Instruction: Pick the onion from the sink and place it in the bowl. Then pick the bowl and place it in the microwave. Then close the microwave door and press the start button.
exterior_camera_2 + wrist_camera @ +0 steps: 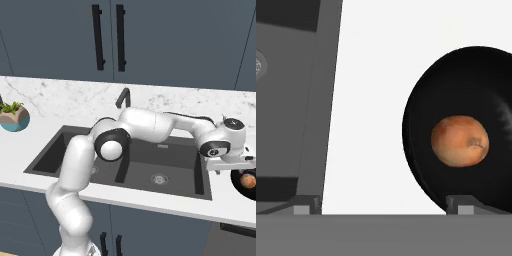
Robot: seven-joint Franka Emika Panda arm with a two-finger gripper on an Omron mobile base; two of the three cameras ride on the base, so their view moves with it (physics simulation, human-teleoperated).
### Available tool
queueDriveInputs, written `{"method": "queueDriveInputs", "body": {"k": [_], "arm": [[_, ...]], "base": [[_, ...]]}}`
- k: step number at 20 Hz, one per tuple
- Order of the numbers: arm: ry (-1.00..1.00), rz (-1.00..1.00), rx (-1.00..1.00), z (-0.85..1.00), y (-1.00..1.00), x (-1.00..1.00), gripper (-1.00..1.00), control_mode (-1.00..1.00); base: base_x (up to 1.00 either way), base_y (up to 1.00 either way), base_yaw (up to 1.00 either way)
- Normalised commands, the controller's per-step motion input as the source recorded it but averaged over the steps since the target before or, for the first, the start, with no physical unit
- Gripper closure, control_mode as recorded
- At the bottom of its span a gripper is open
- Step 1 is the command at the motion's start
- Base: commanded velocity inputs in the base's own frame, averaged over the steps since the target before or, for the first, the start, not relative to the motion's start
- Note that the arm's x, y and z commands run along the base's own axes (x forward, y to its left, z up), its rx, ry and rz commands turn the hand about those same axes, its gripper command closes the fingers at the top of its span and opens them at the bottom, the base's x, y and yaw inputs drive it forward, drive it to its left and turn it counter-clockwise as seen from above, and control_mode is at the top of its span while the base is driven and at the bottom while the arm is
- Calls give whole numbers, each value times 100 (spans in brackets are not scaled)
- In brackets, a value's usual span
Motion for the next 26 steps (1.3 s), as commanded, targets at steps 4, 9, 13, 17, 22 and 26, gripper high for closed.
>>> {"method": "queueDriveInputs", "body": {"k": [4, 9, 13, 17, 22, 26], "arm": [[5, 0, -1, -5, 0, 34, -100, -100], [9, 0, 0, -3, -3, 39, -100, -100], [15, 0, 5, 0, -33, 28, -100, -100], [12, 0, 8, -8, -44, 18, -100, -100], [13, 0, 9, -13, -40, 13, -100, -100], [11, 0, 1, -53, -8, 11, -100, -100]], "base": [[0, 0, 0], [0, 0, 0], [0, 0, 0], [0, 0, 0], [0, 0, 0], [0, 0, 0]]}}
